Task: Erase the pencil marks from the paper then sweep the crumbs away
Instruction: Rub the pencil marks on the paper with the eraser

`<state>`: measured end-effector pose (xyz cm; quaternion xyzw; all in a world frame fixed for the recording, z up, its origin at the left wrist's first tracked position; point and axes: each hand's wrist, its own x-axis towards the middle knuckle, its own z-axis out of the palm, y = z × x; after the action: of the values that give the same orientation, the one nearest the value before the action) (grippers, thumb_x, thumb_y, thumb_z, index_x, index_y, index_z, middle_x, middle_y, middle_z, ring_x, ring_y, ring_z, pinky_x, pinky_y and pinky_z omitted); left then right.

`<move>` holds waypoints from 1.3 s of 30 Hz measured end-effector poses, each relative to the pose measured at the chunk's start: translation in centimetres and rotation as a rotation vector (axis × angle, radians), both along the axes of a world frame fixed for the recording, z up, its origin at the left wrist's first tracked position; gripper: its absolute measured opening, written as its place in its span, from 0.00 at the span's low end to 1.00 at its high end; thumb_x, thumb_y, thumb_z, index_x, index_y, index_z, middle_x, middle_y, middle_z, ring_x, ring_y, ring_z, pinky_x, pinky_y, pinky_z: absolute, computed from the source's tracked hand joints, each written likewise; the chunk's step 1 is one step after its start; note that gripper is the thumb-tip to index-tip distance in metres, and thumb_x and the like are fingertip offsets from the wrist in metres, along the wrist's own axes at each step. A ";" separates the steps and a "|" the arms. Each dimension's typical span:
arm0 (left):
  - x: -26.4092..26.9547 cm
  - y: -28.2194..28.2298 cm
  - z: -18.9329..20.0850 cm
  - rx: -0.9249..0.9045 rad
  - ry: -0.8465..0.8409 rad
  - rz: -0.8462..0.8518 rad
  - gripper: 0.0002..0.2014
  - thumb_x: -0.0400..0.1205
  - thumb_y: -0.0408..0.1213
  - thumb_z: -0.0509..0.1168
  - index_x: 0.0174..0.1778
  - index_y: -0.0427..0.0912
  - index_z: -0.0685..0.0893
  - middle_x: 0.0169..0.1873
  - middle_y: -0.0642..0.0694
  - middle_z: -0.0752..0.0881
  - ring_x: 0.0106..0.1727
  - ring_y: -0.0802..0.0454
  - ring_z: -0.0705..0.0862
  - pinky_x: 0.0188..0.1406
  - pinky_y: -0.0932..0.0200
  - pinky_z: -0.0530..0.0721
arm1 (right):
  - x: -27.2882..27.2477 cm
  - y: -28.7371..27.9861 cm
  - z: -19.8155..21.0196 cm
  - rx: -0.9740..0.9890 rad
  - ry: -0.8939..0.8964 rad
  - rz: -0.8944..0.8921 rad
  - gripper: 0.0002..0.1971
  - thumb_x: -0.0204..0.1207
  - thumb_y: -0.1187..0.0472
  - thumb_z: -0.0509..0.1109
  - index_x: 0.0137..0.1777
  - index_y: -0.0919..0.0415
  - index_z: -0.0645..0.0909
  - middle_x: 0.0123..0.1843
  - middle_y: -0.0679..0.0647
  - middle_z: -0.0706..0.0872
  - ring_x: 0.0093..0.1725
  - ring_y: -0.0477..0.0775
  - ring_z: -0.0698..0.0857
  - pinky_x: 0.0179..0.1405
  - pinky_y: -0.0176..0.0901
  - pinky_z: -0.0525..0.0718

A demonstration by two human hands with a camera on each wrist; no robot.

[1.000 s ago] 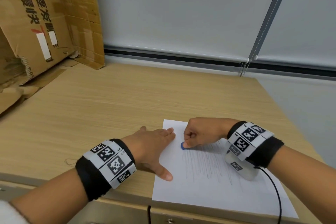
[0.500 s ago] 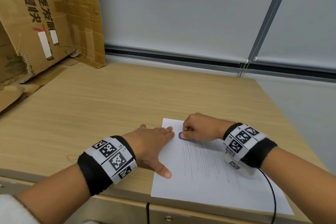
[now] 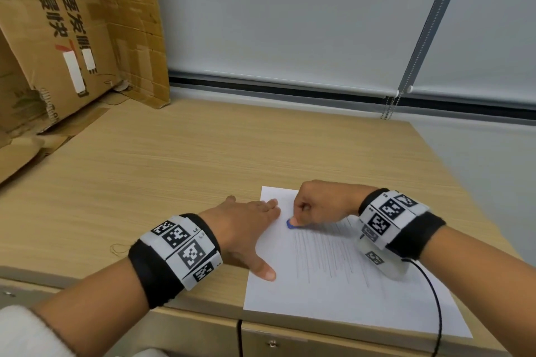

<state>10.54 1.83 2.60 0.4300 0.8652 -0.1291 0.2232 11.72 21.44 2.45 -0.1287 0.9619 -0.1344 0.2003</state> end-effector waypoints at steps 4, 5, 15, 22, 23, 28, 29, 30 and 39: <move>-0.2 0.0 -0.3 -0.003 0.005 0.007 0.58 0.73 0.70 0.66 0.86 0.48 0.38 0.85 0.54 0.38 0.85 0.55 0.46 0.82 0.39 0.49 | 0.5 -0.3 -0.9 -0.026 0.075 -0.007 0.19 0.80 0.47 0.67 0.31 0.58 0.80 0.25 0.46 0.77 0.24 0.43 0.71 0.28 0.36 0.71; -0.3 0.0 -0.4 -0.001 0.003 0.009 0.58 0.72 0.70 0.66 0.86 0.48 0.38 0.85 0.54 0.38 0.85 0.55 0.46 0.82 0.39 0.49 | 1.1 -0.6 -0.8 -0.018 0.029 0.024 0.19 0.80 0.47 0.67 0.30 0.55 0.78 0.24 0.44 0.75 0.23 0.43 0.71 0.27 0.34 0.70; -0.6 0.2 -0.6 -0.013 -0.020 -0.001 0.58 0.71 0.69 0.68 0.85 0.53 0.38 0.85 0.54 0.36 0.86 0.54 0.45 0.81 0.34 0.49 | 2.6 -1.5 -0.1 0.043 -0.073 0.078 0.21 0.79 0.47 0.68 0.26 0.54 0.75 0.22 0.46 0.72 0.22 0.45 0.69 0.28 0.37 0.70; -0.7 0.2 -0.7 -0.013 -0.022 -0.003 0.58 0.71 0.69 0.68 0.85 0.53 0.37 0.85 0.54 0.36 0.85 0.55 0.44 0.80 0.34 0.50 | 3.0 -1.3 -0.6 -0.022 0.034 0.046 0.21 0.80 0.46 0.67 0.30 0.60 0.78 0.24 0.49 0.74 0.25 0.49 0.69 0.28 0.40 0.70; -0.6 0.1 -0.8 -0.010 -0.025 -0.003 0.58 0.71 0.69 0.68 0.86 0.52 0.38 0.85 0.54 0.36 0.85 0.55 0.44 0.80 0.35 0.50 | 3.5 -1.3 -0.7 -0.021 0.007 0.067 0.21 0.80 0.46 0.67 0.29 0.58 0.77 0.23 0.47 0.74 0.25 0.49 0.69 0.29 0.40 0.71; -0.6 0.2 -0.7 -0.014 -0.020 0.003 0.58 0.72 0.69 0.68 0.86 0.52 0.37 0.85 0.54 0.36 0.85 0.55 0.44 0.81 0.35 0.50 | 3.1 -1.1 -0.2 -0.044 0.023 0.034 0.18 0.78 0.46 0.69 0.29 0.53 0.78 0.21 0.44 0.73 0.22 0.45 0.70 0.27 0.34 0.70; -0.6 0.2 -0.7 -0.018 -0.020 0.004 0.58 0.72 0.69 0.68 0.85 0.52 0.37 0.85 0.54 0.36 0.85 0.55 0.44 0.81 0.36 0.50 | 2.9 -1.0 -0.3 -0.054 0.066 0.016 0.18 0.79 0.47 0.69 0.30 0.55 0.79 0.23 0.45 0.74 0.22 0.44 0.70 0.26 0.33 0.69; -0.6 0.3 -0.7 -0.022 -0.020 0.004 0.58 0.72 0.69 0.68 0.85 0.52 0.37 0.85 0.55 0.35 0.85 0.55 0.44 0.81 0.36 0.50 | 3.0 -1.0 -0.5 -0.060 0.087 0.016 0.19 0.79 0.48 0.68 0.30 0.57 0.79 0.23 0.46 0.75 0.22 0.45 0.70 0.25 0.32 0.69; -0.6 0.5 -0.6 -0.034 -0.006 -0.006 0.58 0.72 0.68 0.68 0.85 0.52 0.37 0.85 0.53 0.36 0.86 0.54 0.44 0.80 0.36 0.52 | 2.5 -1.1 -0.4 -0.004 0.119 0.010 0.20 0.79 0.46 0.67 0.35 0.61 0.83 0.27 0.51 0.80 0.26 0.48 0.73 0.28 0.40 0.73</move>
<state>9.99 2.31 2.03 0.4292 0.8609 -0.1429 0.2329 14.25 20.30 2.09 -0.1419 0.9712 -0.1276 0.1430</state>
